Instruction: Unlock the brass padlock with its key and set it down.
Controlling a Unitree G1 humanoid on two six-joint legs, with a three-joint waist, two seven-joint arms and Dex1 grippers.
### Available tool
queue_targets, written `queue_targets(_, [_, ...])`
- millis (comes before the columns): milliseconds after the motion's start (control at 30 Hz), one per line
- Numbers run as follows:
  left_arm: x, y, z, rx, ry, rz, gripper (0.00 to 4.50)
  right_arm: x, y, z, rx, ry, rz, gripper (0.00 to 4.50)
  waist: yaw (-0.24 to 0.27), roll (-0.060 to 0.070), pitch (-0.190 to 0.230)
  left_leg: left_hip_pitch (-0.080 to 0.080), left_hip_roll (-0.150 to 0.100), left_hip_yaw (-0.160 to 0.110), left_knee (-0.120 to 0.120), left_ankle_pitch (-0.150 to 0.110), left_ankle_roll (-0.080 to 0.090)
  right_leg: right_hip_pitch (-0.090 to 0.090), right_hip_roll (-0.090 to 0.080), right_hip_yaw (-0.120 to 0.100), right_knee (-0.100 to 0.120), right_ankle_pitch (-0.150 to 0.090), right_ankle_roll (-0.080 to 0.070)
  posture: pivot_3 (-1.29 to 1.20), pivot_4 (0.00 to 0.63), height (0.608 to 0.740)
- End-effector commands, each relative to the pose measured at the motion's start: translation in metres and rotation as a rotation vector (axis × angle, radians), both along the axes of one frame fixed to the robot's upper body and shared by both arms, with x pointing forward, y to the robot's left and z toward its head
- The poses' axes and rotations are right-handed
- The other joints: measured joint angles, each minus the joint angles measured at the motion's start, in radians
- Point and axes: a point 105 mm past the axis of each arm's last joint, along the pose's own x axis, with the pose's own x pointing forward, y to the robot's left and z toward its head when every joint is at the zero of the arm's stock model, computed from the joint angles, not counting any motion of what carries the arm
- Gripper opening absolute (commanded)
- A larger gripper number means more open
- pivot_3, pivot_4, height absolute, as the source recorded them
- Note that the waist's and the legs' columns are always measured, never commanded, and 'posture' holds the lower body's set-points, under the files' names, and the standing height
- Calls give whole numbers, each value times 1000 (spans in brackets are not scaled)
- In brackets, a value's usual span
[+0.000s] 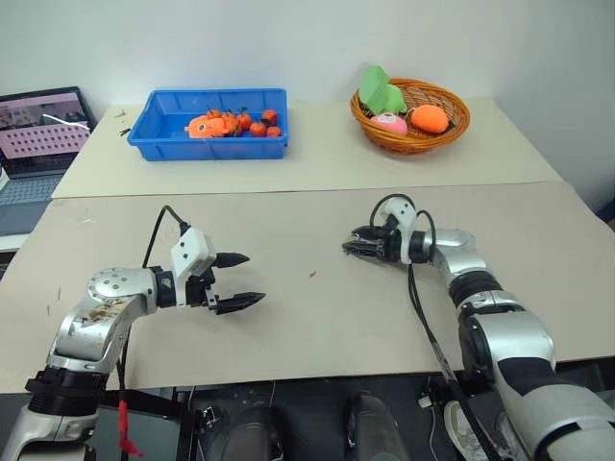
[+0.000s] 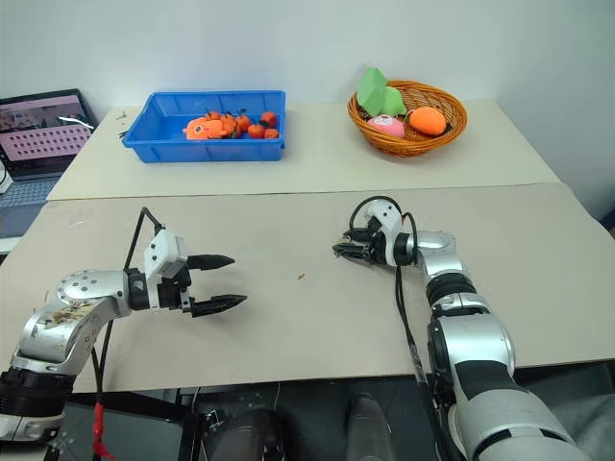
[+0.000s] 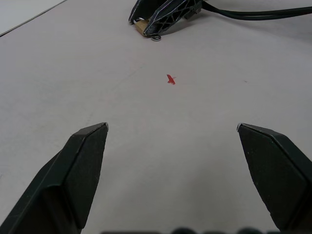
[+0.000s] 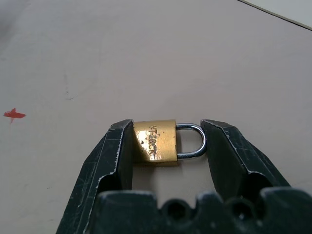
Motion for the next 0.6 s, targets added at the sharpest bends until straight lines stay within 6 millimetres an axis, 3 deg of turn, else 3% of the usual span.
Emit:
queue_targets(33, [2, 0, 15, -1, -56, -3, 4500, -2, 0, -9, -28, 16, -1, 1869, 0, 0, 0, 0, 0, 0, 0, 0, 0, 0, 0, 0, 0, 0, 0, 0, 150, 664])
queue_targets(200, [3, 0, 14, -1, -56, 0, 4500, 1, -3, 5, -4, -30, -4, 1869, 0, 0, 0, 0, 0, 0, 0, 0, 0, 0, 0, 0, 0, 0, 0, 0, 150, 664])
queue_targets(367, [4, 0, 14, -1, -53, 2, 4500, -4, 9, 53, 72, -147, 123, 1869, 1, 1, 1, -1, 0, 0, -1, 0, 0, -1, 0, 0, 0, 0, 0, 0, 150, 664])
queue_targets(433, [4, 0, 13, -2, -52, 2, 4500, -13, 14, 67, 91, -181, 175, 1869, 3, 1, 1, -1, 0, 0, -1, 0, 0, -1, 0, 0, -1, 0, 0, 0, 150, 664])
queue_targets(600, [8, 0, 16, -11, -53, 10, 4500, -57, 38, 96, 123, -237, 337, 1869, 22, 1, 1, -1, 0, -1, -2, 0, 0, -1, 0, -1, -2, 0, 0, 0, 150, 664])
